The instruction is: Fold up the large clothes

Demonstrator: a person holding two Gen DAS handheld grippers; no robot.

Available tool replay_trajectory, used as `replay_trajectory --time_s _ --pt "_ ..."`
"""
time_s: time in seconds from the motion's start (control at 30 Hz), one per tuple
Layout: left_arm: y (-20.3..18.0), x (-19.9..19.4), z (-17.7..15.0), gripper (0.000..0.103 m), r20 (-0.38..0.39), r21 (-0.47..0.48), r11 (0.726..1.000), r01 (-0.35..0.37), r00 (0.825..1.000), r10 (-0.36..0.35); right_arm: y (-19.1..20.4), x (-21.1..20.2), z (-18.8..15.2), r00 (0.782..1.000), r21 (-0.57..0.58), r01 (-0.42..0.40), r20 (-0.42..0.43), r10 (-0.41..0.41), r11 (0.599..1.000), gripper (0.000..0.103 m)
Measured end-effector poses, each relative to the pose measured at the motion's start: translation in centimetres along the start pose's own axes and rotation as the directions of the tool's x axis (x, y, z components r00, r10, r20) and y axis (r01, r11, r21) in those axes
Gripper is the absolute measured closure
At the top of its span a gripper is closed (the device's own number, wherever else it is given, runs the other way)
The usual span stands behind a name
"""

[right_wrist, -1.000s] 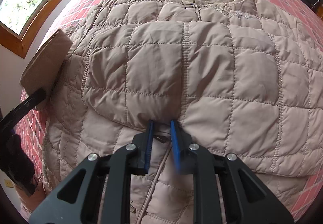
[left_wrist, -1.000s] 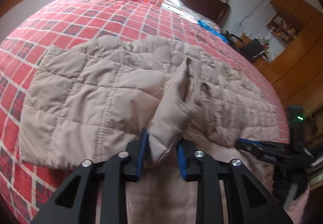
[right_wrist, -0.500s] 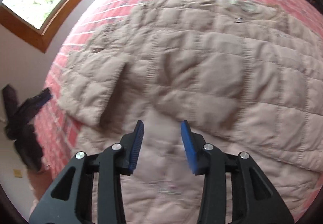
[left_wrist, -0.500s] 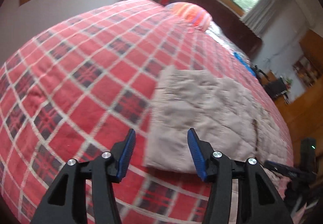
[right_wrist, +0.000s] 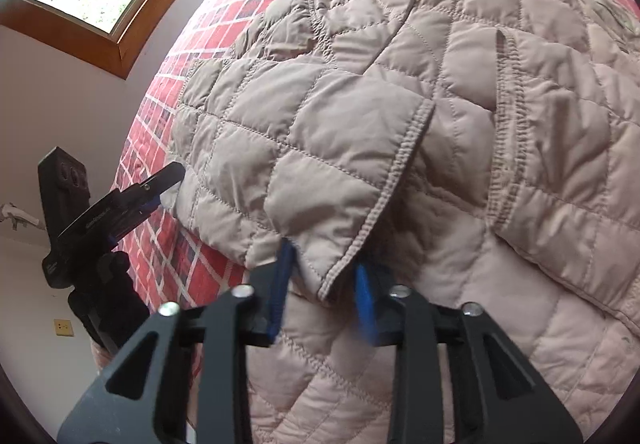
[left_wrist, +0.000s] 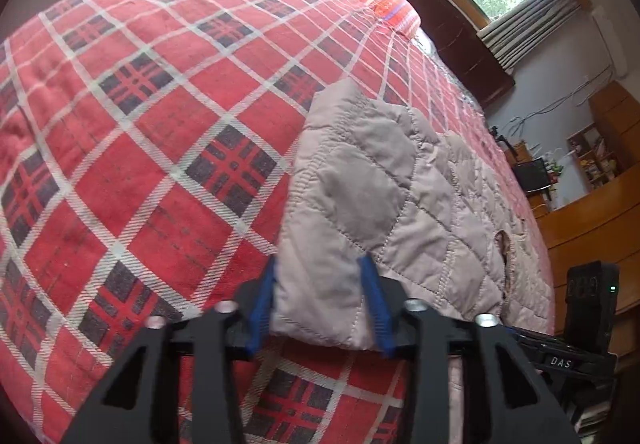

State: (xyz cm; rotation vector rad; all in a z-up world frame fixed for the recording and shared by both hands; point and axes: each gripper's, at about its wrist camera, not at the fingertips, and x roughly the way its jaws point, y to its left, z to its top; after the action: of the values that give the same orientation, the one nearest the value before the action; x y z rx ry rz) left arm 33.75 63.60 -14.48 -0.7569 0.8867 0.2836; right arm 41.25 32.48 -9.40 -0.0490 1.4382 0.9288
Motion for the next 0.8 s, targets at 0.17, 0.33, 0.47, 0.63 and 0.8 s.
replay_trajectory --time_s 0.17,0.33,0.47,0.63,0.8 --pt "-0.9 -1.4 0.1 0.095 0.031 -0.013 0.999 0.04 0.999 -0.039 0.7 -0.9 -0.2 0.999 -0.026 -0.01 0.03 0.01 1.0 0.094" --pt "-4.9 -3.0 -0.5 0.097 0.066 0.065 0.995 0.069 0.995 -0.073 -0.5 -4.7 -0.8 0.995 -0.038 0.019 0.094 -0.016 0.999 0.094" --pt "-9.7 -3.3 -1.0 0.097 0.081 0.157 0.983 0.095 0.991 -0.109 -2.8 -8.7 -1.3 0.985 -0.01 0.067 0.162 -0.064 0.998 0.094" --pt "-15.5 -1.6 -1.8 0.097 0.07 0.249 0.963 0.101 0.99 -0.122 -6.0 -12.9 -2.2 0.964 0.04 0.13 0.23 -0.136 0.991 0.095" --pt "-20.4 1.3 -2.8 0.097 0.037 0.298 0.947 0.12 0.99 -0.137 -9.9 -16.5 -3.4 0.932 0.106 0.196 0.291 -0.219 0.975 0.095"
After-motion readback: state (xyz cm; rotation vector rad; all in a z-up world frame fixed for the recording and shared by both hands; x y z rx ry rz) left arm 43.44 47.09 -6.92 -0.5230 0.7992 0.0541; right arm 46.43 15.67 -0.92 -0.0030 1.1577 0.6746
